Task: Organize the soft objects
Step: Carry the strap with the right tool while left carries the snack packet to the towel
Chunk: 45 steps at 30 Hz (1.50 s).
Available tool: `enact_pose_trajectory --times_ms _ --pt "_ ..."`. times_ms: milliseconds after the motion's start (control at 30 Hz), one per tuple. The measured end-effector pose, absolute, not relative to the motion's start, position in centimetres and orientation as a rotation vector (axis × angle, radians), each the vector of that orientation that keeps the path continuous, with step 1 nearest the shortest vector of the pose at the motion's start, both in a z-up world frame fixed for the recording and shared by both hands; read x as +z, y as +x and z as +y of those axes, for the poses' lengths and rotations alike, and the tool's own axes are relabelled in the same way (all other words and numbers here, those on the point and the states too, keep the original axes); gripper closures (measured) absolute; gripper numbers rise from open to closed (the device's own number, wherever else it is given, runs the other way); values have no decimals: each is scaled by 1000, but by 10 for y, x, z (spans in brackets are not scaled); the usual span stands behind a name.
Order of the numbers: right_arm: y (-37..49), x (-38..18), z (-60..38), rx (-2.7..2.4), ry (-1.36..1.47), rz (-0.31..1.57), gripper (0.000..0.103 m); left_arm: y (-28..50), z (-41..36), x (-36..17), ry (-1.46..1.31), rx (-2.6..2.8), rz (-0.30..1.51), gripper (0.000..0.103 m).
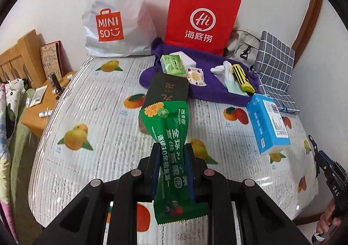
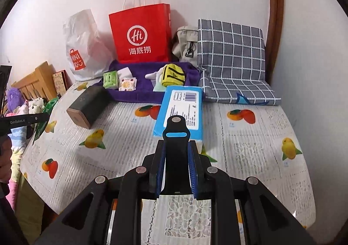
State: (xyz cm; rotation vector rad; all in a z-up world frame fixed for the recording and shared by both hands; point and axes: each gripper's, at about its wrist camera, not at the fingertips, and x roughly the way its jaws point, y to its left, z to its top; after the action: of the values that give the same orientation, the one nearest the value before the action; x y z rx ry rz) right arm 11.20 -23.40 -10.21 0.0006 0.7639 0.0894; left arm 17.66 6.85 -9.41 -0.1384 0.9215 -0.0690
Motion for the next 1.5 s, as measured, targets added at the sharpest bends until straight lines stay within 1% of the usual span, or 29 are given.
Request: enact_pose_trajectory --times_ms 500,833,1500 --pt "160 -85 -234 138 6 750 83 216 76 -77 -147 -36 898 83" --pt "202 -77 -222 169 -26 747 83 254 80 -77 -158 -29 894 83" --pt "291 -71 -196 253 1 727 83 334 52 -62 -95 -40 837 83"
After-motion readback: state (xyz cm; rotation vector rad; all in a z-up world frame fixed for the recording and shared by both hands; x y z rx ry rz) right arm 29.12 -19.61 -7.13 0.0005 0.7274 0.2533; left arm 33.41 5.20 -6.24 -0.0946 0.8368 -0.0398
